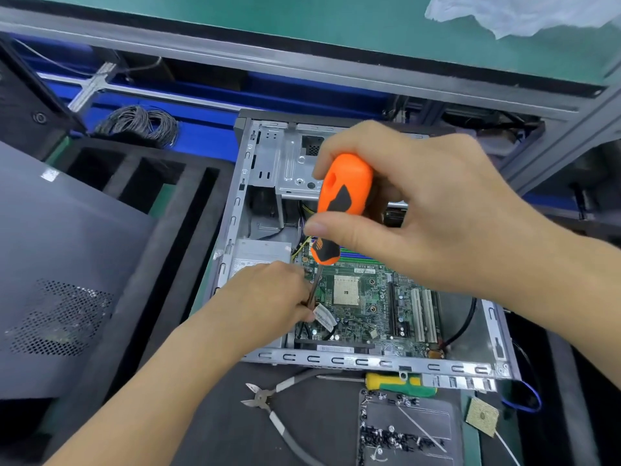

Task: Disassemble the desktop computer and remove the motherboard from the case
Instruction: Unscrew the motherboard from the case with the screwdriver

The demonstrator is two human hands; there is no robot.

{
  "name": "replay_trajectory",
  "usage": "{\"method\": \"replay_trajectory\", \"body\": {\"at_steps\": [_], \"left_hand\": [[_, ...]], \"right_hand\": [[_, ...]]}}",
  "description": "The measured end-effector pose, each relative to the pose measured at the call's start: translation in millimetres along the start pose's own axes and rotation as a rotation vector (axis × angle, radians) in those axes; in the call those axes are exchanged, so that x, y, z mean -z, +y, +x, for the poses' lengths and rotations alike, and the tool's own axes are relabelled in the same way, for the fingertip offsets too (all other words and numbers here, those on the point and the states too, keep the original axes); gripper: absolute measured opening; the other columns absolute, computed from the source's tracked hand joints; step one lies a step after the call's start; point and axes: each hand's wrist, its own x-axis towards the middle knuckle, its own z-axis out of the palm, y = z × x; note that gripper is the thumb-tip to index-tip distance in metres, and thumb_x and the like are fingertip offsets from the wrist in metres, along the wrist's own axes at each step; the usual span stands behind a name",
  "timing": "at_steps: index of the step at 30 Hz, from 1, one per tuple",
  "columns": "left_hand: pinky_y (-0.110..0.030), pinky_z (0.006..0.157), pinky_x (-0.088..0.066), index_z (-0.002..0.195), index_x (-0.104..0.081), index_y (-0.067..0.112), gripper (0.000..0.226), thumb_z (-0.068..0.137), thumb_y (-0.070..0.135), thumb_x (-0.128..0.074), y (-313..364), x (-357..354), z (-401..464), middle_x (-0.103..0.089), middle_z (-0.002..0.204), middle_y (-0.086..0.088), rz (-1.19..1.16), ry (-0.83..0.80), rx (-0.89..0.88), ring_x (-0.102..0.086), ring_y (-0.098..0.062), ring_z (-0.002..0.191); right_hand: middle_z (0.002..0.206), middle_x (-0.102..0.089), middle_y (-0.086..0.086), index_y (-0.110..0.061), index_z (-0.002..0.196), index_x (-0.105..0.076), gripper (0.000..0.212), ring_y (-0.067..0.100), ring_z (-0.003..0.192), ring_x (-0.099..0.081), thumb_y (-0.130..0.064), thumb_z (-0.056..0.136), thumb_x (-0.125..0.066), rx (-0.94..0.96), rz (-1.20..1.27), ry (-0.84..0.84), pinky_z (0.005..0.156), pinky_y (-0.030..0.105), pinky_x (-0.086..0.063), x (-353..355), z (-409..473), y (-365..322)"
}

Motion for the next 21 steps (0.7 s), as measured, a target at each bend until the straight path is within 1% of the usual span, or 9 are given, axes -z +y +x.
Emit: {"method": "replay_trajectory", "body": {"at_steps": [4,9,13,17,21], "left_hand": [[-0.035,0.080,-0.048,0.102,-0.070,0.022,0.033,0.094,0.050,-0.054,1.4,-2.3,0.2,-0.059,0.108,0.008,0.061,0.015,0.006,-0.059,-0.020,0.098],[-0.031,0.077,-0.044,0.104,-0.070,0.023,0.034,0.095,0.051,-0.052,2.0,-4.3,0.4,-0.060,0.108,0.009,0.087,0.040,0.000,-0.059,-0.019,0.098],[-0.031,0.079,-0.044,0.106,-0.070,0.023,0.034,0.096,0.049,-0.051,2.0,-4.5,0.2,-0.060,0.109,0.009,0.089,0.050,-0.011,-0.058,-0.019,0.100],[-0.033,0.082,-0.046,0.106,-0.070,0.022,0.034,0.096,0.049,-0.051,2.4,-3.6,0.0,-0.060,0.110,0.009,0.106,0.059,-0.010,-0.058,-0.019,0.101],[-0.033,0.081,-0.045,0.106,-0.070,0.023,0.034,0.095,0.049,-0.052,2.0,-5.7,0.9,-0.060,0.107,0.007,0.113,0.085,-0.015,-0.059,-0.020,0.101]], "right_hand": [[0.069,-0.058,-0.008,-0.015,0.106,-0.060,0.035,0.014,0.065,-0.048,-0.045,0.089,-0.067,0.002,-0.019,-0.023,0.059,0.021,-0.042,-1.2,-0.5,-1.3],[0.068,-0.057,-0.009,-0.016,0.106,-0.060,0.035,0.010,0.062,-0.047,-0.045,0.089,-0.067,-0.014,-0.015,-0.032,0.059,0.016,-0.041,-1.2,-1.3,-3.1],[0.069,-0.059,-0.006,-0.016,0.107,-0.060,0.036,0.014,0.063,-0.047,-0.046,0.089,-0.067,-0.019,-0.031,-0.035,0.059,0.020,-0.041,-0.8,-1.5,-4.2],[0.068,-0.058,-0.006,-0.016,0.107,-0.060,0.037,0.011,0.061,-0.044,-0.047,0.089,-0.067,-0.009,-0.052,-0.029,0.058,0.015,-0.039,-1.0,-1.7,-4.3],[0.068,-0.059,-0.001,-0.016,0.106,-0.060,0.037,0.016,0.062,-0.044,-0.048,0.088,-0.067,0.003,-0.061,-0.043,0.057,0.021,-0.039,-0.9,-2.5,-4.0]]}}
